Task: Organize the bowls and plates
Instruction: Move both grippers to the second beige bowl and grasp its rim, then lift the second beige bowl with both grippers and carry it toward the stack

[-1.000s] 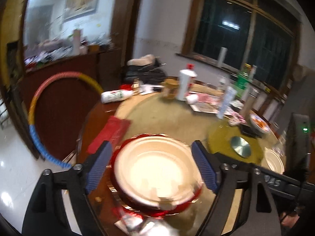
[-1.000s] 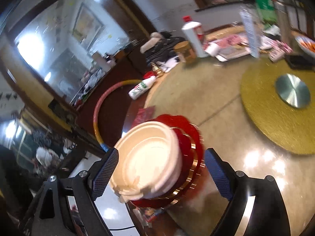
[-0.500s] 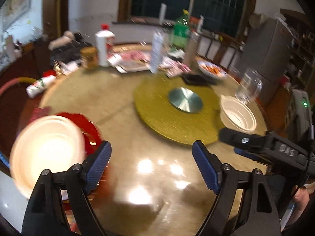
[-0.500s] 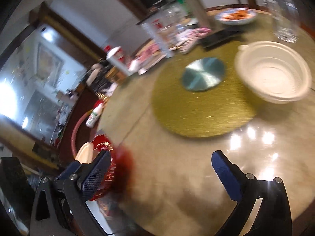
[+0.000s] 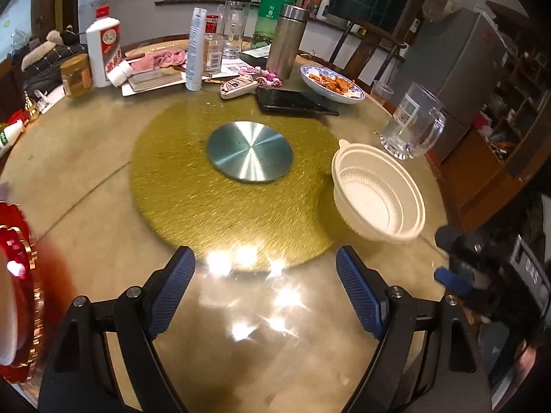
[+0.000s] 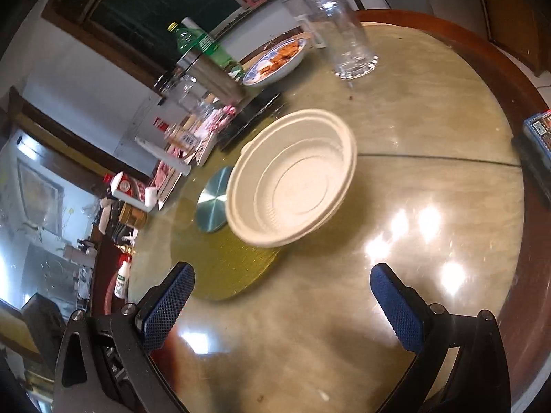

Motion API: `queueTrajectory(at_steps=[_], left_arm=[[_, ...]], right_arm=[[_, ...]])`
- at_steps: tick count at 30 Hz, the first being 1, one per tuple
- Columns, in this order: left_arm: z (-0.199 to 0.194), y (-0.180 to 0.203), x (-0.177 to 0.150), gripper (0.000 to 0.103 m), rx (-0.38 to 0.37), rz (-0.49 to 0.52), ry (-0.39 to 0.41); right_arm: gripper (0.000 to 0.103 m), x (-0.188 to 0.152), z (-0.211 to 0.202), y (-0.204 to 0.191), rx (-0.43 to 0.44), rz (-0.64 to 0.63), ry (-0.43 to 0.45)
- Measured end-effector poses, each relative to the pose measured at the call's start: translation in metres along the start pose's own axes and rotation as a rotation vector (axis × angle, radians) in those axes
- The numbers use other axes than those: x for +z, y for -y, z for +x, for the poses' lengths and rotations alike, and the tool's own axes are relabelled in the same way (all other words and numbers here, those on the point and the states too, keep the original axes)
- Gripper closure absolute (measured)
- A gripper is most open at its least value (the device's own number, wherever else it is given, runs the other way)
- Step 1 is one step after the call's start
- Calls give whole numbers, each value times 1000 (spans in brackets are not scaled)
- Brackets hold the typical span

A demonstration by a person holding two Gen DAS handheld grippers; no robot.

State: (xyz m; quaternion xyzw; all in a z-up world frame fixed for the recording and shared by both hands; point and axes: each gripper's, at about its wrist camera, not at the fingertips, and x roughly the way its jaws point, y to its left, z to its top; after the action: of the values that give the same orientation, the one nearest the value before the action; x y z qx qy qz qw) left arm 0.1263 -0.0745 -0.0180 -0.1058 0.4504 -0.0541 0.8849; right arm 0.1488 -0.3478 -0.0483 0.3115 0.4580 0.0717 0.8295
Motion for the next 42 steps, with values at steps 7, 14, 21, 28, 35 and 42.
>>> queueTrajectory(at_steps=[7, 14, 21, 28, 35, 42], left_arm=[[40, 31, 21, 18, 1, -18, -46], [76, 57, 37, 18, 15, -20, -98], [97, 65, 41, 19, 36, -20, -112], [112, 66, 37, 78, 46, 45, -150], [88, 54, 27, 89, 66, 62, -98], [56, 20, 5, 89, 100, 31, -50]], right_arm=[[1, 25, 14, 16, 19, 27, -22], [11, 47, 30, 32, 46, 96, -43], [27, 55, 43, 42, 26, 124, -51], [82, 51, 60, 38, -33, 87, -68], [91, 26, 52, 11, -41, 2, -35], [92, -10, 47, -19, 2, -54, -31]])
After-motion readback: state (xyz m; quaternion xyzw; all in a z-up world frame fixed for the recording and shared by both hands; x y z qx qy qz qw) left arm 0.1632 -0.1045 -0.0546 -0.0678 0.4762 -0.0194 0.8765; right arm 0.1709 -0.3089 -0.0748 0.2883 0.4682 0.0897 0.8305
